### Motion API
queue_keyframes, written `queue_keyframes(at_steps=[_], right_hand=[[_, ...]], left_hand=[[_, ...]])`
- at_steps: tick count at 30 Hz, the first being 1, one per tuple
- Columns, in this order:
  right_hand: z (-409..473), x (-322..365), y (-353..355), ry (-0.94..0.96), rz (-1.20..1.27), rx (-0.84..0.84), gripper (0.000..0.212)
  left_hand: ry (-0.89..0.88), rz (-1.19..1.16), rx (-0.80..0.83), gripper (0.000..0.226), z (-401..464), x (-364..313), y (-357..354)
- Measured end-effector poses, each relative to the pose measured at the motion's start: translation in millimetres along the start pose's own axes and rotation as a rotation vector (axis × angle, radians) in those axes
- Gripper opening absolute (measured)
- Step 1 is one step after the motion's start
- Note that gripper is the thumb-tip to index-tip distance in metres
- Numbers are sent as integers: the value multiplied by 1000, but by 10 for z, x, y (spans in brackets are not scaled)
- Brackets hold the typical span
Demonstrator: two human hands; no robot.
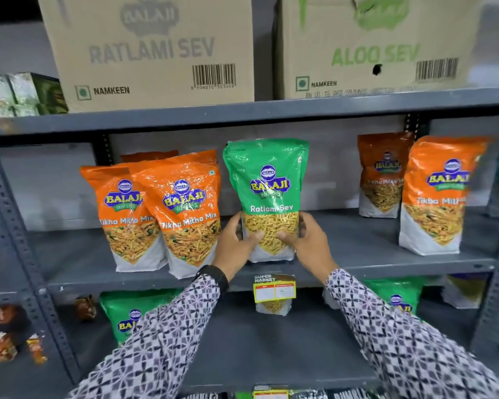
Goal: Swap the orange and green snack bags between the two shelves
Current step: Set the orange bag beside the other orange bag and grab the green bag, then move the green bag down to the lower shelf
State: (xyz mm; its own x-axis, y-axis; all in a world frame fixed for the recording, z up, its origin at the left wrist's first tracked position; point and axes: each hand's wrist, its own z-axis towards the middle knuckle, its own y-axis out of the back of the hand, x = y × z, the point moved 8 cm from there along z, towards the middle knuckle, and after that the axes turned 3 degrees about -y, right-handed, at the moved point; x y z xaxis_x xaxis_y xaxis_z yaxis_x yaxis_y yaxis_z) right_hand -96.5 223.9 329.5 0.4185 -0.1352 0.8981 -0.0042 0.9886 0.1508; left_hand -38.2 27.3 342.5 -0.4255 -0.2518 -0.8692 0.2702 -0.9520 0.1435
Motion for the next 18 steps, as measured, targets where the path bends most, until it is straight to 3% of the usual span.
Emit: queue_keyframes(at_steps=[4, 8, 12, 18], right_hand=[[-407, 257, 133, 73, -1, -6, 53], [-914, 232, 217, 77, -7, -19, 54], [-1323, -176, 195, 2, -81, -11, 57], [-1808, -1186, 51, -259, -239, 122, 62]], left_hand=[[-78, -28, -13, 53, -321, -231, 72], [-67, -44, -5, 69, -757, -182, 126], [32, -53, 59, 69, -1167, 223, 71], [266, 24, 169, 78, -1658, 1181, -90]])
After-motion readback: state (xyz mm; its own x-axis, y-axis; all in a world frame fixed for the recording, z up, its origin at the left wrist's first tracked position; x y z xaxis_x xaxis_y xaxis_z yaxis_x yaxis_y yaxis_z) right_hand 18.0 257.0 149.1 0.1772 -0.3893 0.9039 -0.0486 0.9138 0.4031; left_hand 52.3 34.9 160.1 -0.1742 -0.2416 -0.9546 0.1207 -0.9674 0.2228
